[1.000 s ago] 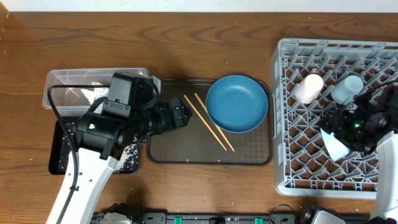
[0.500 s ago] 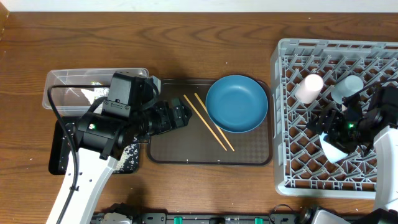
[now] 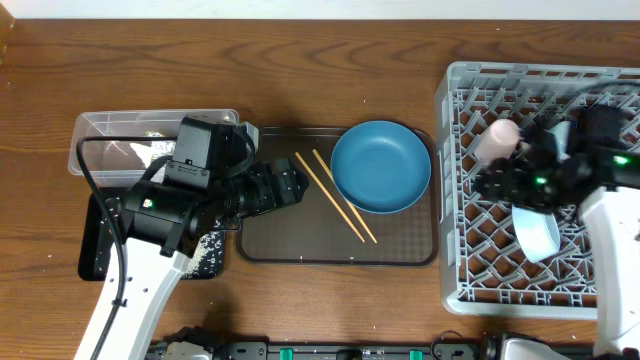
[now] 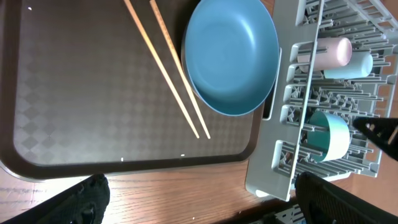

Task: Sort waste into correct bins and load items into the dishwasher rack
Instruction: 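Move the right gripper left toward the blue bowl on the brown tray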

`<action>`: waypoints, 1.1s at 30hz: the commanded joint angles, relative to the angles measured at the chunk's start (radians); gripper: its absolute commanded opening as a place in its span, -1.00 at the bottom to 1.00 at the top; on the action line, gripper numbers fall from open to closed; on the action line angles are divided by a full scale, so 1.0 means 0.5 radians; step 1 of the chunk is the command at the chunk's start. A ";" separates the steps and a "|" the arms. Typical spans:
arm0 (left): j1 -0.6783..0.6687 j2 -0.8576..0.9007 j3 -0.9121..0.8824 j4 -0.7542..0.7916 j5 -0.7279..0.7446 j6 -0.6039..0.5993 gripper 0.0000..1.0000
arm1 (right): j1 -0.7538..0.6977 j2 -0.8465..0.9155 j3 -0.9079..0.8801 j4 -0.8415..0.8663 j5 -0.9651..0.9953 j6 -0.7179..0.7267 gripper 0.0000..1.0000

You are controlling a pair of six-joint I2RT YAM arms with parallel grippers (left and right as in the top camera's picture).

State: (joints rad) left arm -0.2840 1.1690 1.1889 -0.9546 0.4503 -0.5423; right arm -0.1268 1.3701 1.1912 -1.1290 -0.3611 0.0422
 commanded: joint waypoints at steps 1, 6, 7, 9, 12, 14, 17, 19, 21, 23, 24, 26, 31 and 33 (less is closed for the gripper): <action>0.008 0.000 0.024 -0.004 0.019 0.028 0.96 | 0.213 0.006 0.016 0.066 0.317 0.108 0.44; 0.008 0.000 0.024 -0.004 0.019 0.028 0.96 | 0.467 0.014 -0.088 0.197 0.690 0.238 0.33; 0.008 0.000 0.024 -0.004 0.019 0.028 0.96 | 0.502 0.014 -0.117 0.233 0.709 0.237 0.26; 0.008 0.000 0.024 -0.004 0.019 0.028 0.96 | 0.556 0.014 -0.180 0.297 0.748 0.239 0.01; 0.008 0.000 0.024 -0.004 0.019 0.028 0.96 | 0.588 0.018 -0.270 0.362 0.900 0.336 -0.30; 0.008 0.000 0.024 -0.004 0.019 0.028 0.96 | 0.587 0.018 -0.338 0.433 0.904 0.381 -0.35; 0.008 0.000 0.024 -0.004 0.019 0.028 0.96 | 0.587 0.018 -0.410 0.526 0.837 0.378 -0.33; 0.008 0.000 0.024 -0.004 0.019 0.028 0.95 | 0.587 0.018 -0.442 0.571 0.760 0.378 -0.28; 0.008 0.000 0.024 -0.004 0.019 0.028 0.96 | 0.588 0.018 -0.456 0.601 0.688 0.378 -0.26; 0.008 0.000 0.024 -0.004 0.019 0.028 0.96 | 0.588 0.018 -0.461 0.615 0.630 0.378 -0.23; 0.008 0.000 0.024 -0.004 0.019 0.028 0.96 | 0.587 0.018 -0.461 0.619 0.599 0.378 -0.22; 0.008 0.000 0.024 -0.004 0.019 0.028 0.96 | 0.587 0.018 -0.461 0.620 0.567 0.378 -0.21; 0.008 0.000 0.024 -0.004 0.019 0.028 0.96 | 0.590 0.019 -0.474 0.615 0.563 0.379 -0.38; 0.008 0.000 0.024 -0.004 0.019 0.028 0.96 | 0.600 0.021 -0.507 0.636 0.571 0.378 -0.39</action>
State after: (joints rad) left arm -0.2840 1.1690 1.1889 -0.9543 0.4503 -0.5423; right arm 0.1589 1.3773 0.9630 -0.8185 -0.0624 0.2241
